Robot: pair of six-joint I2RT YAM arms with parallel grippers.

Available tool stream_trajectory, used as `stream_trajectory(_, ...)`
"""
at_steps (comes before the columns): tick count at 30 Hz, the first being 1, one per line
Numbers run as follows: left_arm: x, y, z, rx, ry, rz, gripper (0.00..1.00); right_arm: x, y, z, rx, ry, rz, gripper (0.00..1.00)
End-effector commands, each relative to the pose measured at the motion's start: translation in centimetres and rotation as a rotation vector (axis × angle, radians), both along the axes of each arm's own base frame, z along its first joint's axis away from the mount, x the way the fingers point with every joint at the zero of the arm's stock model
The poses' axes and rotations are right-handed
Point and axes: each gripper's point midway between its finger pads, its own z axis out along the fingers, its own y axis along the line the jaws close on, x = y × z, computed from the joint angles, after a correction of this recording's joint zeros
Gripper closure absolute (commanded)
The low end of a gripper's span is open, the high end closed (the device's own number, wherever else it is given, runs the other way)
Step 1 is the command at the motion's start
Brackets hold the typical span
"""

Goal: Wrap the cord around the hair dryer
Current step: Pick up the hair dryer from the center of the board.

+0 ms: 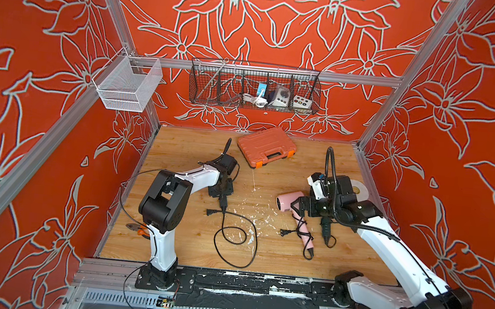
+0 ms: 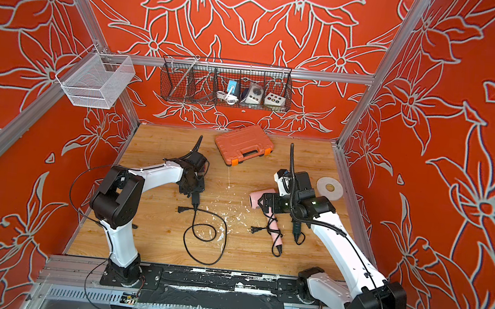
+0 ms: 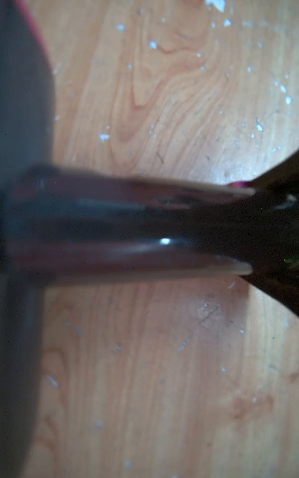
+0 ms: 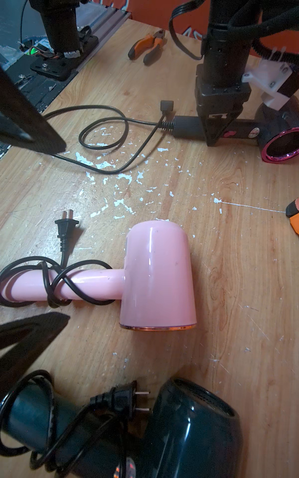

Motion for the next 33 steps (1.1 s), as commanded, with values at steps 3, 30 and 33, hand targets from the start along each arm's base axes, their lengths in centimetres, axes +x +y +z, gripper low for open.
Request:
stream_trajectory(3,-1.4,0.5,-1.0,0.022,0.052,0.005,1.00,-0.3,0.4,-0.7,0.013,0.021,0.015,0.01)
stream_trajectory(30,1.0,-3.1,19.5,-0.081,-0.776,-0.215,1.00,4.8,6.3,5.6,0.376,-0.145,0.063,0.01)
stream_trajectory(33,1.4,-3.7,23.4,-0.095,-0.883,-0.251,1.00,5.9,7.3,7.7,0.401,-0.203,0.088,0.01)
